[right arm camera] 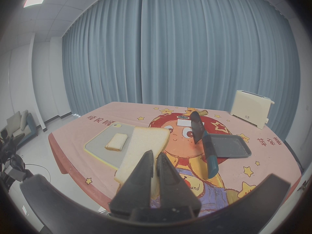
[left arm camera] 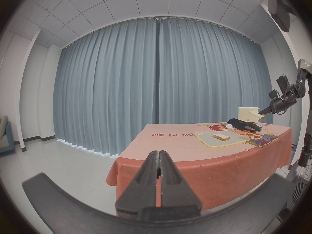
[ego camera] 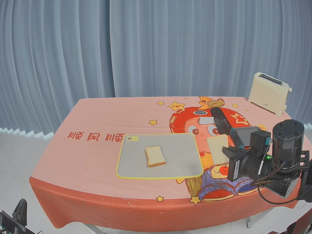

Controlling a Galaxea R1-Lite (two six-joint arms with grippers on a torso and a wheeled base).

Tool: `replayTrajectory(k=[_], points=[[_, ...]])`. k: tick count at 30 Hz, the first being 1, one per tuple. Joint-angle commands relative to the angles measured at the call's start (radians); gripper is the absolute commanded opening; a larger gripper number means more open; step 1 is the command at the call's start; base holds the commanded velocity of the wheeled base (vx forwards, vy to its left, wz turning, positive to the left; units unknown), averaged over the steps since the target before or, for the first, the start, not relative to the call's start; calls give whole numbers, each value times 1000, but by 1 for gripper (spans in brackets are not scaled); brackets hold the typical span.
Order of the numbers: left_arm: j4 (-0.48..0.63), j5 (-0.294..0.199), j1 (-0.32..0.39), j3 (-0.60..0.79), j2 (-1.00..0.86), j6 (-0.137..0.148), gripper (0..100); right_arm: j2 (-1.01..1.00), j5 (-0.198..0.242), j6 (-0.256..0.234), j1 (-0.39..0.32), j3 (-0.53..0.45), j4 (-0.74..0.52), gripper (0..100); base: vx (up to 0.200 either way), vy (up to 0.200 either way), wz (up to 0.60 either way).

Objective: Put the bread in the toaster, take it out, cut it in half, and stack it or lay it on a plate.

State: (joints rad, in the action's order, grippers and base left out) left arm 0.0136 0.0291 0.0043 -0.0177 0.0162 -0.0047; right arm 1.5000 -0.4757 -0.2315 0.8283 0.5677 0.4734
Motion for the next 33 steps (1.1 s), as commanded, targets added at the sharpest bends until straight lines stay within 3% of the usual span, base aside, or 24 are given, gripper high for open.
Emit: replayTrajectory(k=[1, 8, 33], points=[[0, 0, 0, 15, -16, 0, 0, 5, 0, 0, 0, -2, 1, 0, 0, 0, 0], [0, 0, 0, 15, -16, -1, 0, 14, 0, 0, 0, -5, 8, 0, 0, 0, 0], [-6, 2, 0, 16, -16, -1, 0, 13, -4, 0, 2, -14, 8, 0, 0, -200, 0]])
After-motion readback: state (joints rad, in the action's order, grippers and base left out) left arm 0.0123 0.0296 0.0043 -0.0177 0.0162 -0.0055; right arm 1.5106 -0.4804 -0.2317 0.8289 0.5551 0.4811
